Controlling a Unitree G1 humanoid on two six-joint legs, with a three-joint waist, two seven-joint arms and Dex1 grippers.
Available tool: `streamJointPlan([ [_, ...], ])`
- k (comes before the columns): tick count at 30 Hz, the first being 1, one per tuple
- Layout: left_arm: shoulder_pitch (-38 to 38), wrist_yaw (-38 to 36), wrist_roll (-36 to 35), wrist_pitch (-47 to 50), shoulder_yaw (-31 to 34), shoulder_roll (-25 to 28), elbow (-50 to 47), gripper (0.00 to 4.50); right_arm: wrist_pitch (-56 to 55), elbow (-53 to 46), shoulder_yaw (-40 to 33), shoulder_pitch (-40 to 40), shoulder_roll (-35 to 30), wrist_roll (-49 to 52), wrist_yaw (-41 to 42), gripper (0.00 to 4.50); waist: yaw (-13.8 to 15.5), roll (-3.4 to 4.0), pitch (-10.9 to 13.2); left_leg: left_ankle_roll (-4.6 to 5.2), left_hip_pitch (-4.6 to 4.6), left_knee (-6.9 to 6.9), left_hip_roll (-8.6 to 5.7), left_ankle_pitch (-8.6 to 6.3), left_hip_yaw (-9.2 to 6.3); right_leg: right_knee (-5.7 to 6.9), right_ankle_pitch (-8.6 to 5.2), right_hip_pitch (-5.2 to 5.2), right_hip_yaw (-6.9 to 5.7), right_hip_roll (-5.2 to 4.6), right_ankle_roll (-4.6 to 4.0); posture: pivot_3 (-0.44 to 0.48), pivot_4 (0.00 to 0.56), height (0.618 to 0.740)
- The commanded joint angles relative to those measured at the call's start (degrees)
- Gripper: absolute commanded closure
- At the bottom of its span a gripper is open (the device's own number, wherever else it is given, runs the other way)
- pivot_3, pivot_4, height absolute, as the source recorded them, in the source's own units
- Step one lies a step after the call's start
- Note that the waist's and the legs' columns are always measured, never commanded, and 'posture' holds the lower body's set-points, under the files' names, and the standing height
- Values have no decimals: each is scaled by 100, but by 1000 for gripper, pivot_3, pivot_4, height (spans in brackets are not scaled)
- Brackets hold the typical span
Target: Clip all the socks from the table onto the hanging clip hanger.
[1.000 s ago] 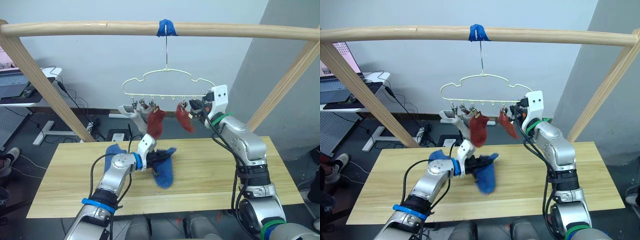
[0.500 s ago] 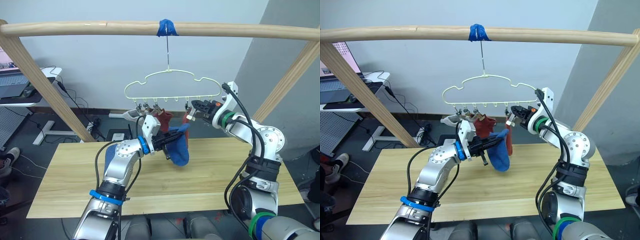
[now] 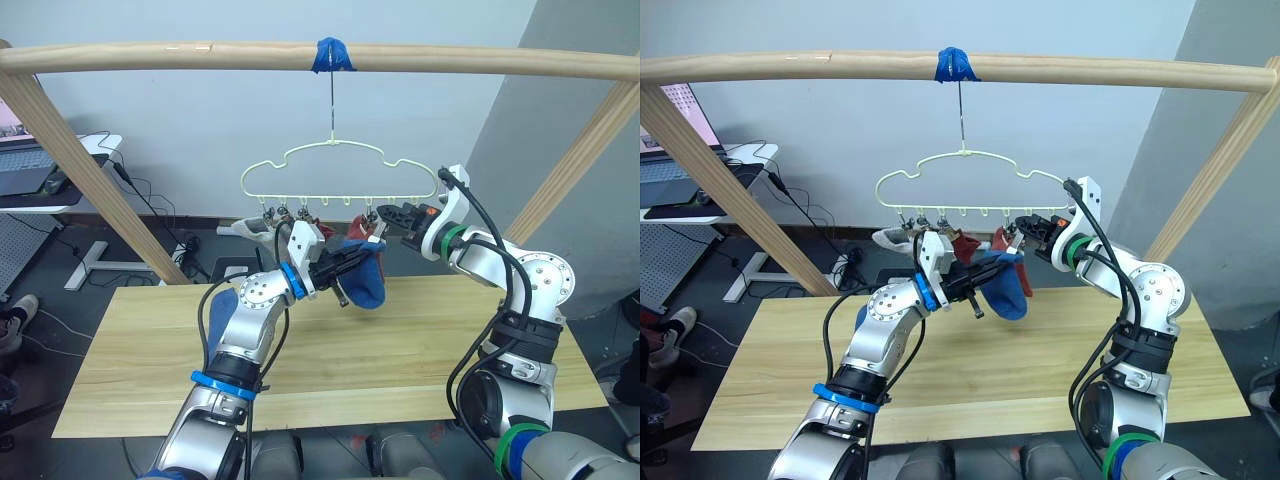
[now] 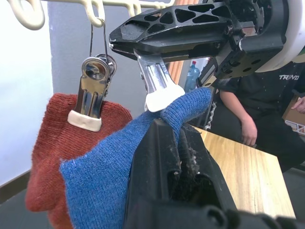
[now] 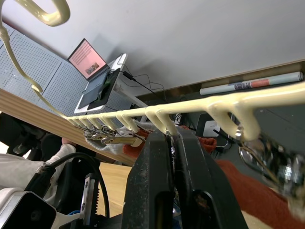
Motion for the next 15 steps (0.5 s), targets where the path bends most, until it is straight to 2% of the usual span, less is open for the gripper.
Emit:
streamJointPlan([
  [1,-101,11,79,-412,36,42,-113,4488,-32,-44,-151,-15,-69,115,-106,4500,-1,0,0,0,0,0,0,0,0,0,0,0,0,0,0,-61,101,740],
  [15,-99,117,378,-1212,-47,95,42,4488,52,194,-591,-217,113,637,-672,4500,0,0,0,0,-2,0,0,0,0,-4,0,0,0,0,0,-57,106,740],
])
